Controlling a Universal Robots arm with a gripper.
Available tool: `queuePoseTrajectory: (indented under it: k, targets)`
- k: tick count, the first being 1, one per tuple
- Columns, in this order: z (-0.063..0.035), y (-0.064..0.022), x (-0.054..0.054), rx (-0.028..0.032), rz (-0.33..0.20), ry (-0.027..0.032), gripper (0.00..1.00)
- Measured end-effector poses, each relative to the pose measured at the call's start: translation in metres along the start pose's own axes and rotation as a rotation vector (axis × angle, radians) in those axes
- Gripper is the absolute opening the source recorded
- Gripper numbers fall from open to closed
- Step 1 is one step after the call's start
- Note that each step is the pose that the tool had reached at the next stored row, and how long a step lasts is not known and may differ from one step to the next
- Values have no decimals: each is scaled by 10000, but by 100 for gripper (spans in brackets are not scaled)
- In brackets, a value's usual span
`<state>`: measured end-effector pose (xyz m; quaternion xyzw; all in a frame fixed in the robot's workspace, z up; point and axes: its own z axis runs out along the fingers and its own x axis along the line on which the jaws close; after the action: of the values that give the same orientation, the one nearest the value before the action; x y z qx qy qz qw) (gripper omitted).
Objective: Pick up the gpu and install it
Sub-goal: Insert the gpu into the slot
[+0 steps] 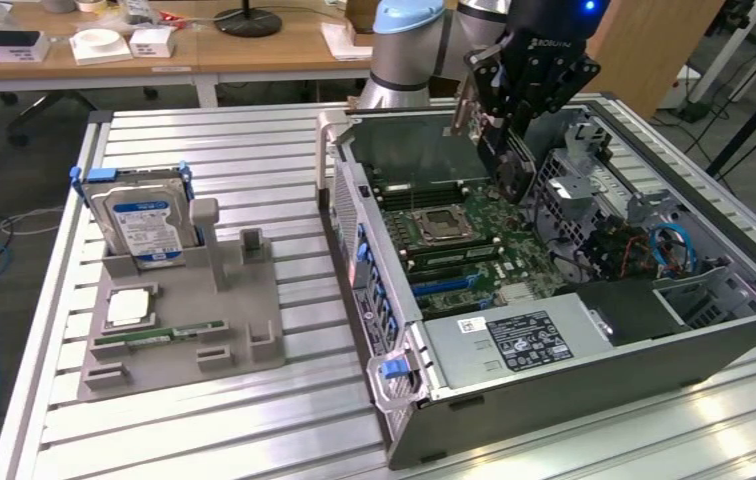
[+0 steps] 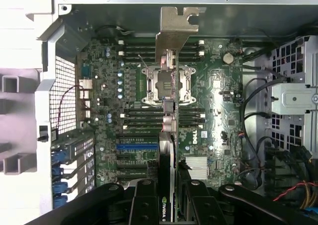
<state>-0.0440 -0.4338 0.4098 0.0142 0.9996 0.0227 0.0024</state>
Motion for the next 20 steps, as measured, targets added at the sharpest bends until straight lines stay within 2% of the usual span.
queuePoseTrajectory:
  k: [20]
  targets:
    - [0, 0, 0, -4, -697, 32, 26]
